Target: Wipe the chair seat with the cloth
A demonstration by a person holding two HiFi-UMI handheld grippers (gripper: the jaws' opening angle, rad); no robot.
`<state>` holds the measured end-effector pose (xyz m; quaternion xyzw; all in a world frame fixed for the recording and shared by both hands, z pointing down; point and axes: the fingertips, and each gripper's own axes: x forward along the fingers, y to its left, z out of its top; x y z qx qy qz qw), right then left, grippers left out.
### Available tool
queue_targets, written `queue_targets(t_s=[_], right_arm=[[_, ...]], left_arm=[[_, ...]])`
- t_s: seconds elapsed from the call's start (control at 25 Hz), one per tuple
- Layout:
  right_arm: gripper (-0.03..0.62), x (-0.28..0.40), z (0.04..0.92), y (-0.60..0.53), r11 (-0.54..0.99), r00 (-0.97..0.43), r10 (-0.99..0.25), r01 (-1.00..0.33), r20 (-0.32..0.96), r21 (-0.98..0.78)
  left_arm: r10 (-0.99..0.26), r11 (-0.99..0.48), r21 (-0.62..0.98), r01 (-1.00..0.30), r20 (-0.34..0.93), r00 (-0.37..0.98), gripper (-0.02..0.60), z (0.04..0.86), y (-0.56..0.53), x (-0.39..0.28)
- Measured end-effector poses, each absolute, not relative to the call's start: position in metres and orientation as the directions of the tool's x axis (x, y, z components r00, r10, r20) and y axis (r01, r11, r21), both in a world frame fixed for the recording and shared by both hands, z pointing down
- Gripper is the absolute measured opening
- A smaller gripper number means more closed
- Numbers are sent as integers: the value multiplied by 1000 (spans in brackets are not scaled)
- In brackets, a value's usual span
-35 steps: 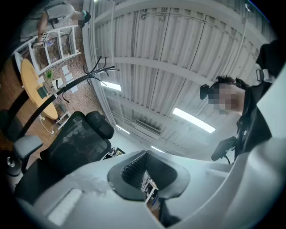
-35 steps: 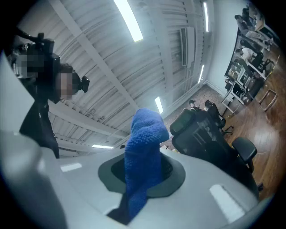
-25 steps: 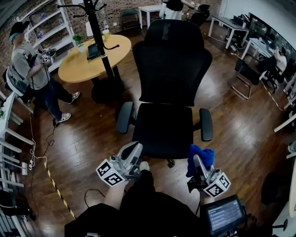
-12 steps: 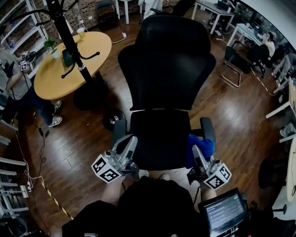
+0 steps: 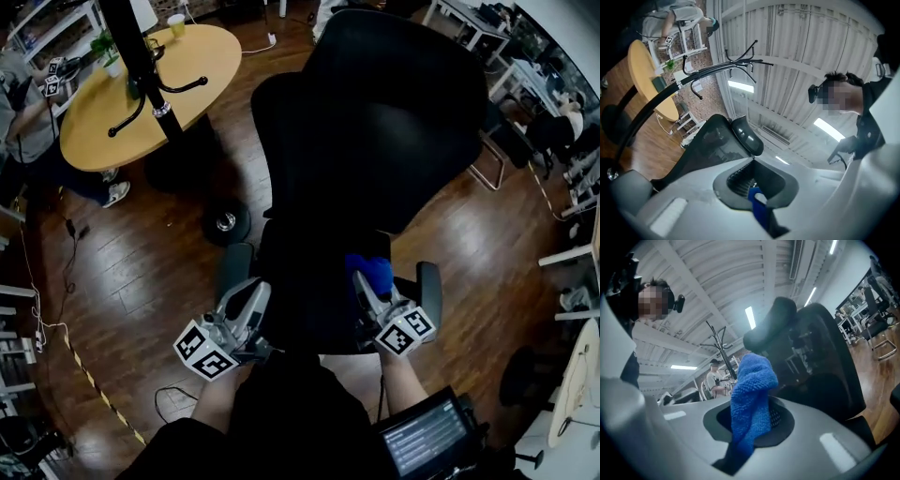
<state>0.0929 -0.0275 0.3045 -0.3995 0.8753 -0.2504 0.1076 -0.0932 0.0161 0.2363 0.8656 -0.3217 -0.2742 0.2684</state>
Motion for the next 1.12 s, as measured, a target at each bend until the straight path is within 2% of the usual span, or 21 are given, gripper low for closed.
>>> queue_targets(t_s=[0.36,0.6,0.72,0.92,1.12], right_arm=[[48,10,561,-180,551,-676,-640,-735,364,-396],[48,-71,649,-214,607,-634,-576,-755,517,-249],[48,-86,676,-208,642,-590,-551,-752,590,-153],[44,-55,682,-214,567,-521,-602,-812,605,-136],[44,47,701,-221,427,-369,-638,-900,675,-88]], left_arm=[[-779,-559,687,-465,-243,578,-9,345,-17,-107],[-787,-546,722,-425,-267,557,-9,364,-16,-114],[-785,-540,719,-438,-243,569,-9,366,-17,-112],[-782,-535,726,-433,-231,579,-9,366,-21,-112],[-767,-533,741,-408,-219,604,-9,369,-30,-98]])
